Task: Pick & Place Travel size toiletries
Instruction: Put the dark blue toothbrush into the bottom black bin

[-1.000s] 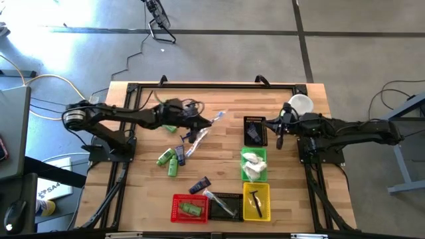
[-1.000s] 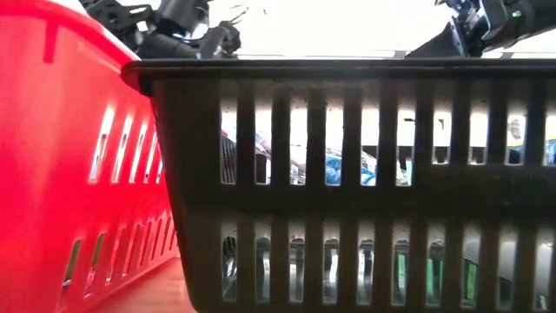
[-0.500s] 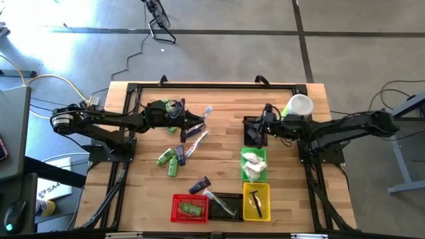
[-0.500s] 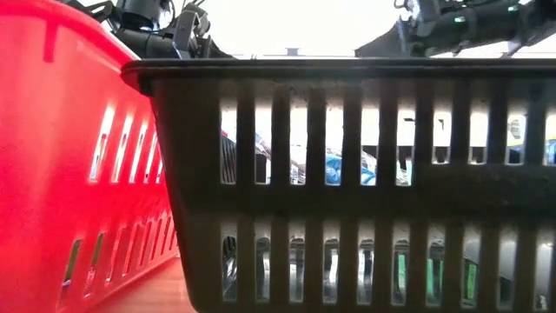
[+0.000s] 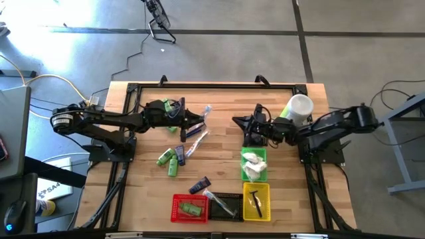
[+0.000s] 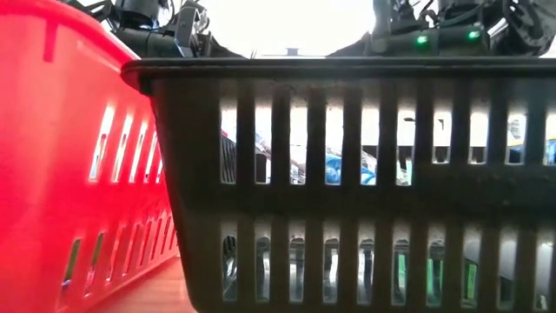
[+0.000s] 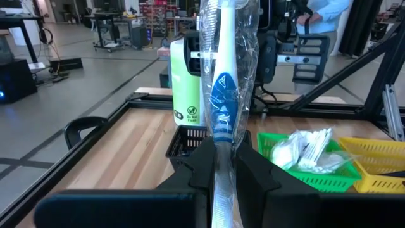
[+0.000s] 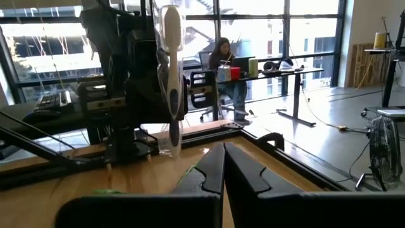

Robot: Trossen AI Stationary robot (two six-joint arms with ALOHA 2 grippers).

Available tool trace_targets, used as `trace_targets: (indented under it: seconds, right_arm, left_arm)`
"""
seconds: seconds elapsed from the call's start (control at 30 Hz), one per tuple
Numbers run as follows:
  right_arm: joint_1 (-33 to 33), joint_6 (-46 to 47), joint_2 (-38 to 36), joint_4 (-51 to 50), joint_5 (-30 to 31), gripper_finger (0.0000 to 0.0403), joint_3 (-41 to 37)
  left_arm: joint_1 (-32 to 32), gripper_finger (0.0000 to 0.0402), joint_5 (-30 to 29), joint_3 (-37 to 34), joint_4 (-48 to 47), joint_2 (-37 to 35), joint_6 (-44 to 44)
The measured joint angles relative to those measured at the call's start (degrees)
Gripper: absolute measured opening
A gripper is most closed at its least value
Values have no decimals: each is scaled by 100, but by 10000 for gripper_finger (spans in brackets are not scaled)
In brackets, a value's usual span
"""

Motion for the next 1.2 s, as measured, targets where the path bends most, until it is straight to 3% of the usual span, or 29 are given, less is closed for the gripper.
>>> trace_targets:
  seconds: [0.2,0.47,0.6,0.73,0.9,1.2]
  right_arm:
    - [-85,107,443,288,-101,32,182]
    - [-93,166,942,312,-537,155,767]
    - [-91,162,1228,305,-590,195,1096]
    - [-91,159,1499,297,-687,207,1365]
    - [-91,156,1634,280,-1286,205,1569]
    - [-89,147,1622,-166,-1423,199,1591]
  left_arm:
    - [0,33,2,0,1,0,0]
    - [0,33,52,0,-1,2,-2]
    - [-82,33,46,2,-23,4,16]
    - [-344,33,0,4,-23,9,240]
    - [-568,33,-556,7,-89,66,223]
    - [-616,33,-435,9,-524,63,-355]
